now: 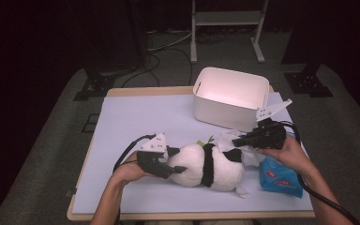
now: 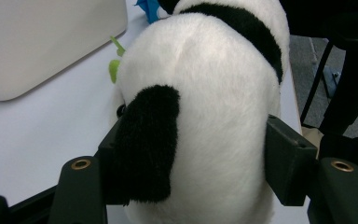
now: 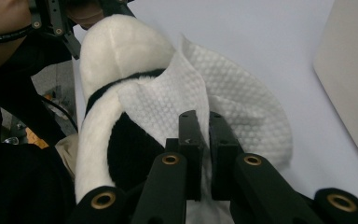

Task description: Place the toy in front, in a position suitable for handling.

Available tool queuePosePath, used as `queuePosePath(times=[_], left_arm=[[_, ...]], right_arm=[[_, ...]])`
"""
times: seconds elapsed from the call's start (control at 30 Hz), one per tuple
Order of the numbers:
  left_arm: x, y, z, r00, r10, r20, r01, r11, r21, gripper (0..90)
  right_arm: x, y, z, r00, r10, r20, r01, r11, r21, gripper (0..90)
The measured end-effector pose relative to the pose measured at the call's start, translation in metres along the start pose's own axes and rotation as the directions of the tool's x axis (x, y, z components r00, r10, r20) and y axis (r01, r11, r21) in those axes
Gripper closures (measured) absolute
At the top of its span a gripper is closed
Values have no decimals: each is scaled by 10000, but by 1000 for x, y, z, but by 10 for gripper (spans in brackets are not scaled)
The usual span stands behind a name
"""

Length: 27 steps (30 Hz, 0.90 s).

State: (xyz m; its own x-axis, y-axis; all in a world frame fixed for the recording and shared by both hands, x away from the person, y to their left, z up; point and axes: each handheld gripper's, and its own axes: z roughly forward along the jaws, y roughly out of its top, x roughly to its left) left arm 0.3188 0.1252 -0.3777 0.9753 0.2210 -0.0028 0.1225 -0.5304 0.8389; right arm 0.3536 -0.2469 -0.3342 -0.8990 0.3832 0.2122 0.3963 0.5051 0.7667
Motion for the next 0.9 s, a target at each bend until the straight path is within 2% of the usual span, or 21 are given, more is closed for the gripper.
queuePosePath(times=[0.2,0.33,0.4,0.63,0.9], left_arm=[[0,0,0,10000,24,-6,-24,10000,30,359],[-1,1,0,10000,91,-22,-91,9999,58,358],[-1,1,0,10000,75,-30,-75,10000,60,356],[-2,2,1,10000,22,-63,-21,10000,58,354],[-3,4,2,9999,-59,-98,59,10000,29,348]], right_arm=[[2,-13,-5,9998,164,-140,-165,9998,-84,854],[8,-15,-6,9997,38,-250,-39,10000,-70,852],[12,-14,-4,9989,-82,-454,82,10000,-19,848],[24,-2,5,9952,-524,-829,534,9985,99,849],[36,18,22,9901,-985,-1001,1039,9933,507,849]])
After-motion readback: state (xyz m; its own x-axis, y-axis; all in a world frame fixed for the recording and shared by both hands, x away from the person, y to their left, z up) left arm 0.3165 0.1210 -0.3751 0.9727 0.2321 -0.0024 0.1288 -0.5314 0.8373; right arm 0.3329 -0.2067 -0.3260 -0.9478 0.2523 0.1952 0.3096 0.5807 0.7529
